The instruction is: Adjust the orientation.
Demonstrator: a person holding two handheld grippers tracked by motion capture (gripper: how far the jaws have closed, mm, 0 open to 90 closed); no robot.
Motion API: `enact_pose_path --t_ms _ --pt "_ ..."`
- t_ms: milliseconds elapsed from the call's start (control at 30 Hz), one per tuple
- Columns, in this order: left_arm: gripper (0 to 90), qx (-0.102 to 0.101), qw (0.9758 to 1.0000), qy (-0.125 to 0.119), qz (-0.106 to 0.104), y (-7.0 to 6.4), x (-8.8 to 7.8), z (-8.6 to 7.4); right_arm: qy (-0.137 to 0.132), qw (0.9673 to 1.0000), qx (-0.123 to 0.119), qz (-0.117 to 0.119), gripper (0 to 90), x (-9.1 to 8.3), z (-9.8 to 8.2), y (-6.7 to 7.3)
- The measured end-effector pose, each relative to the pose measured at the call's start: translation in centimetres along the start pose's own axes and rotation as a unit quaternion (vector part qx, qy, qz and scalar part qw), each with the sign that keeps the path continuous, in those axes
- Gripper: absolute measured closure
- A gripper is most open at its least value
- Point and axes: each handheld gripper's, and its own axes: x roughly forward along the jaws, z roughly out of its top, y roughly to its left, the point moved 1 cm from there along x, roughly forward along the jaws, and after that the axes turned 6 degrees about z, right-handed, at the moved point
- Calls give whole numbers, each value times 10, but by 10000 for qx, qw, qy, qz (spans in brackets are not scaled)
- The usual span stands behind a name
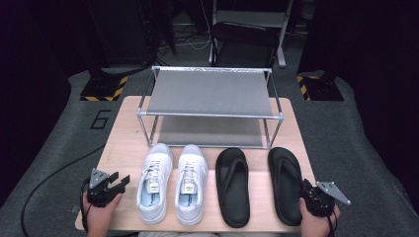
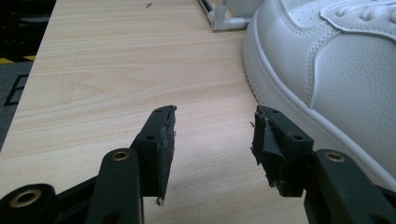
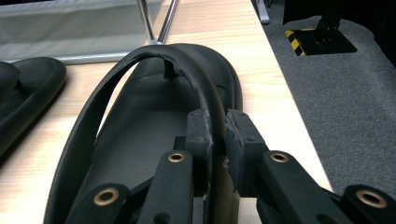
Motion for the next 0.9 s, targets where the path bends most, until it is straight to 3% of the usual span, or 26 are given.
enact_pose_path --t_ms 200,267,333,367,667,900 --pt "484 -12 10000 2 0 0 0 0 -140 9998 114 121 681 -7 3 -3" --pt "484 -41 10000 -70 40 0 -1 0 -211 9994 106 262 644 -16 8 4" --pt "485 -31 10000 16 3 1 -2 0 -235 9990 61 375 628 -21 11 12" --pt "484 -50 10000 12 1 1 -2 0 -222 9982 -133 548 608 -25 13 26" --pt "484 -127 9999 -104 23 2 -3 -1 23 9913 -460 1235 539 -18 12 77" --pt "485 -125 9999 -38 -42 3 -5 -1 384 9862 -612 1487 530 -6 0 101"
